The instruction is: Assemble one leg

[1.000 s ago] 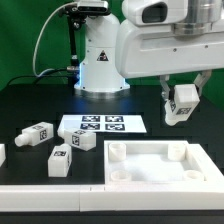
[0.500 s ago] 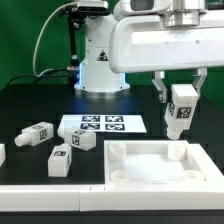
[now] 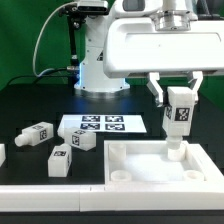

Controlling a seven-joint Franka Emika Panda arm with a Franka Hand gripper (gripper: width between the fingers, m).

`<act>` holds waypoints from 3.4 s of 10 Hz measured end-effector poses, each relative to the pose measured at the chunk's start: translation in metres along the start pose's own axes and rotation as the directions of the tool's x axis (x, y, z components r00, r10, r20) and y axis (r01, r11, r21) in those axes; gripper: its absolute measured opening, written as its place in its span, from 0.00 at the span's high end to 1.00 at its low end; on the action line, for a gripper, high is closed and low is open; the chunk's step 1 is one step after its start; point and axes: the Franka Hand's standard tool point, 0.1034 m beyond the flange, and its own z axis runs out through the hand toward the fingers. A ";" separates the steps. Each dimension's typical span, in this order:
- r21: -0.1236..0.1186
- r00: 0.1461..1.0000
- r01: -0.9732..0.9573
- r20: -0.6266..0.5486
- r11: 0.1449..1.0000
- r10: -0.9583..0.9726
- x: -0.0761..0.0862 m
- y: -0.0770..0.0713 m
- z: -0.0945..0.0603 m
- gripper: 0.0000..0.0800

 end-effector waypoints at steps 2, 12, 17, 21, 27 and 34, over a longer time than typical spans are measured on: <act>0.026 1.000 0.011 0.011 1.000 -0.011 -0.006 -0.021 0.009 0.64; 0.029 0.999 0.030 -0.019 0.999 -0.030 -0.015 -0.027 0.030 0.64; 0.034 0.999 0.036 0.007 0.999 -0.036 -0.029 -0.032 0.043 0.64; 0.035 0.999 0.040 0.006 0.999 -0.041 -0.040 -0.036 0.054 0.64; 0.024 0.998 0.047 -0.040 0.999 -0.046 -0.038 -0.033 0.056 0.52; 0.070 0.967 -0.027 0.253 0.997 0.009 -0.019 -0.036 0.052 0.19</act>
Offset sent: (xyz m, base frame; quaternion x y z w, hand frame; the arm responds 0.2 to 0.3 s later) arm 0.0196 0.0273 -0.0057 0.0056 0.0806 0.0205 0.9965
